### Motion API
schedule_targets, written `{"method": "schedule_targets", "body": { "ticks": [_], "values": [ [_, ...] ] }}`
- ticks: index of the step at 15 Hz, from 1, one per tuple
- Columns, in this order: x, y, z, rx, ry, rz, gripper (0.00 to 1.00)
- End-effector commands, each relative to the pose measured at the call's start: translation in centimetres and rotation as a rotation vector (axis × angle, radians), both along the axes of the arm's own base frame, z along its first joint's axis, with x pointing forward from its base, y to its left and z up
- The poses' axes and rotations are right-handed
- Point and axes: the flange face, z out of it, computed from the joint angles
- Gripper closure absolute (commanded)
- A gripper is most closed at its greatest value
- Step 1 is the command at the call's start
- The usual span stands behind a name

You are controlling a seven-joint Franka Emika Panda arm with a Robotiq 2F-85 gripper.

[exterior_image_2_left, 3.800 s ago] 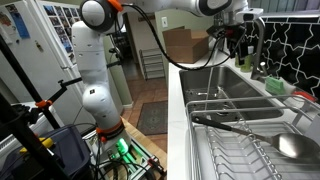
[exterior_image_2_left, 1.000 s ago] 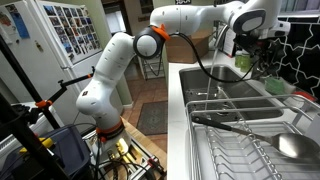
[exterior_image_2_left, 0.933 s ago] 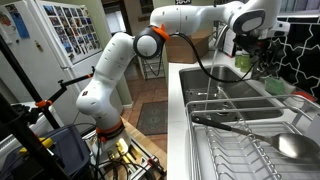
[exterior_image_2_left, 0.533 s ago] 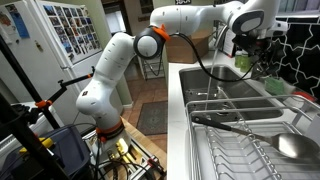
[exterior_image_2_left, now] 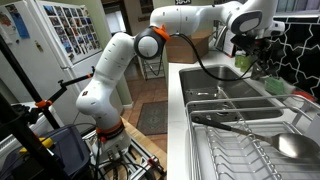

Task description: Close the running tap

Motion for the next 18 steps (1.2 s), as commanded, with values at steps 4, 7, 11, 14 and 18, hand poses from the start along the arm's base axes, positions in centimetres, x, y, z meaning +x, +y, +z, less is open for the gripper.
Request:
{"method": "schedule_targets", "body": {
  "ticks": [4,7,11,14,18],
  "values": [
    [0.1,-0.1,-0.5,0.013,-0.002,0.007,0.00],
    [-1.6,-0.9,0.2,0.007,0.057,-0.035,0.00],
    [-4.7,-2.4,1.3,-0.015,0.117,-0.098,0.00],
    [-8.4,-1.8,2.6,0.087,0.252,-0.125,0.00],
    [-13.2,0.6,5.4,0.246,0.410,-0.098,0.00]
  ]
}}
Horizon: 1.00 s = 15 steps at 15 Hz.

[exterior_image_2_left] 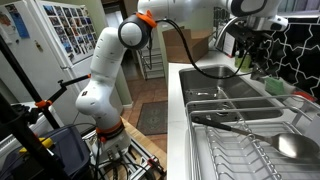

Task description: Close the running tap

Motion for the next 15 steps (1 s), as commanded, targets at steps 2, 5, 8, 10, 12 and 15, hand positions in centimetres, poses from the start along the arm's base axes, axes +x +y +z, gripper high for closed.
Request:
{"method": "schedule_targets", "body": {
  "ticks": [2,5,8,10,12,15],
  "values": [
    [-6.3,3.7,3.1,0.197,0.171,0.006,0.00],
    [-9.4,5.1,5.3,0.261,0.206,-0.014,0.00],
    [-11.1,5.7,6.9,0.275,0.109,-0.038,0.00],
    [-9.8,5.1,7.2,0.242,0.135,-0.011,0.00],
    [-10.8,5.5,7.9,0.242,0.109,-0.021,0.00],
    [-11.2,5.8,8.0,0.248,0.106,-0.024,0.00]
  ]
}}
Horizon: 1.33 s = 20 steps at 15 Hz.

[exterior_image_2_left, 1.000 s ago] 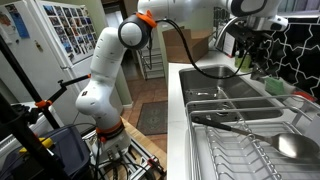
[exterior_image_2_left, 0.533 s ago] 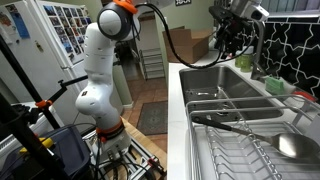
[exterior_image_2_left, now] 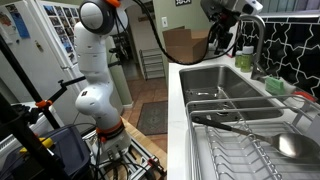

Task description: Close the running tap

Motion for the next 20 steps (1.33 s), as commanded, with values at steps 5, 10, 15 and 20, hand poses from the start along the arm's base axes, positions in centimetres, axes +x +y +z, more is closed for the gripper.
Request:
{"method": "schedule_targets", "body": {
  "ticks": [5,10,15,20],
  "values": [
    [-1.0,4.5,3.9,-0.090,-0.179,0.228,0.00],
    [-3.4,5.6,7.3,-0.243,-0.362,0.092,0.00],
    [-4.5,6.5,7.2,-0.297,-0.408,-0.152,0.00],
    [-4.4,8.8,5.9,-0.281,-0.276,-0.296,0.00]
  ]
}}
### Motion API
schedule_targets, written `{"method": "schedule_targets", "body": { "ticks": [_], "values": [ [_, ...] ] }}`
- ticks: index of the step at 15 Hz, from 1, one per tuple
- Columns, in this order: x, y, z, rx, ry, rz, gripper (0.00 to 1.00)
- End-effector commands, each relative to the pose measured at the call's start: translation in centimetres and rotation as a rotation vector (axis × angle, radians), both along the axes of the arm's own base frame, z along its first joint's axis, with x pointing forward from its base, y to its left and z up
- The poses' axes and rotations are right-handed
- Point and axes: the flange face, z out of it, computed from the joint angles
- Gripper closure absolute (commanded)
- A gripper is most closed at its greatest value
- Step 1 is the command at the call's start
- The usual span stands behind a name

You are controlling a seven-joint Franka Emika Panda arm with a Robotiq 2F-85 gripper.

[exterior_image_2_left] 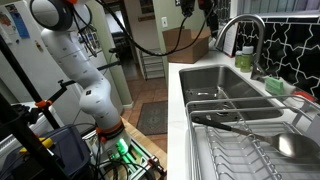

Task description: Close the running tap

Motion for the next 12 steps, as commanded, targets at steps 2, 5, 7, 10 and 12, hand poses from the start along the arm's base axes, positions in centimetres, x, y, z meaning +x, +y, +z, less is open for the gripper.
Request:
{"method": "schedule_targets", "body": {
  "ticks": [2,5,7,10,12],
  "values": [
    [-0.8,1.9,-1.3,0.017,0.098,-0.116,0.00],
    [0.2,1.6,-0.8,0.010,0.082,-0.092,0.00],
    [0.3,1.6,-0.7,0.009,0.080,-0.089,0.00],
    [0.3,1.5,-0.7,0.010,0.079,-0.090,0.00],
    [0.3,1.5,-0.7,0.010,0.079,-0.090,0.00]
  ]
}}
